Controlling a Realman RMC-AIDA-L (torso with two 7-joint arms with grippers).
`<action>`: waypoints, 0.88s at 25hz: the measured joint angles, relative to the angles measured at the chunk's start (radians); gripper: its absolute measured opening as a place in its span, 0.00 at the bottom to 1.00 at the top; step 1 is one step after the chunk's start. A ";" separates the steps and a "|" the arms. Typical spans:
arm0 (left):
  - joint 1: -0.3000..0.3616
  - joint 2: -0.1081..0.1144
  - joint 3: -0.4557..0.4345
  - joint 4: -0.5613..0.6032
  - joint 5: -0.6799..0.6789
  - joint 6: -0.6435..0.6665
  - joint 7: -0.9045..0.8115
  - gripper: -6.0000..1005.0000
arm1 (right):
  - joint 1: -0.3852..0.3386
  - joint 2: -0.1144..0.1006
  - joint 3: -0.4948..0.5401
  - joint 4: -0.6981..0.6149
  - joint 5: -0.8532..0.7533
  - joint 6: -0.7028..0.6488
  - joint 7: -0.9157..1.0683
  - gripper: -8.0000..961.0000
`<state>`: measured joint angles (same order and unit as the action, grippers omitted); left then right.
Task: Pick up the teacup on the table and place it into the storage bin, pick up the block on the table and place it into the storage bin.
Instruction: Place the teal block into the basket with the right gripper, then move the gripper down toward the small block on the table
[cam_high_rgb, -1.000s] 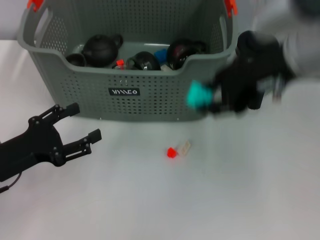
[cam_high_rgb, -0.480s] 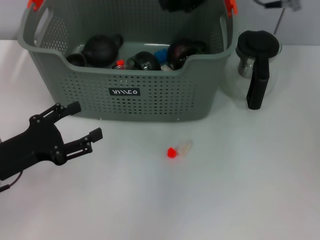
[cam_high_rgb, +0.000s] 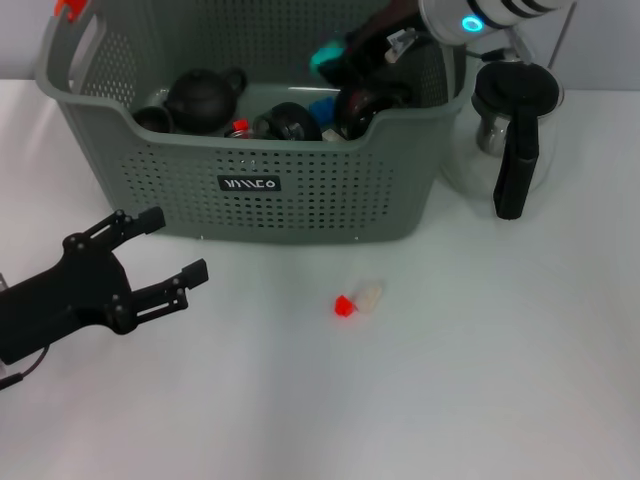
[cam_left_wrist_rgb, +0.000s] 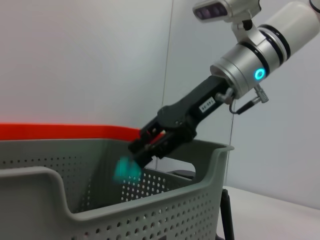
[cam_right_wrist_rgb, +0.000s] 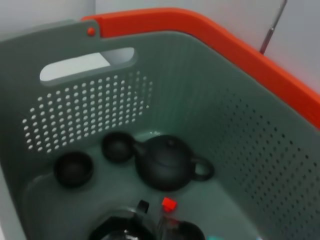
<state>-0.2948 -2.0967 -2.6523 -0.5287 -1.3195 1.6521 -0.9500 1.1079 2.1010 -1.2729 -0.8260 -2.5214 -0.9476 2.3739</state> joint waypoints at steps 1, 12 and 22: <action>0.001 0.000 0.000 0.002 0.000 0.000 0.001 0.88 | 0.000 0.000 0.000 0.000 0.000 0.000 0.000 0.53; 0.006 0.001 0.000 0.004 -0.005 0.000 0.000 0.88 | -0.239 -0.007 -0.001 -0.644 0.154 -0.454 -0.046 0.86; 0.005 0.005 -0.032 0.004 -0.007 -0.014 -0.001 0.88 | -0.441 -0.003 -0.063 -0.696 0.228 -0.752 -0.182 0.98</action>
<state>-0.2898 -2.0915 -2.6844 -0.5247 -1.3266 1.6383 -0.9510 0.6669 2.0977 -1.3355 -1.5218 -2.2937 -1.6996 2.1923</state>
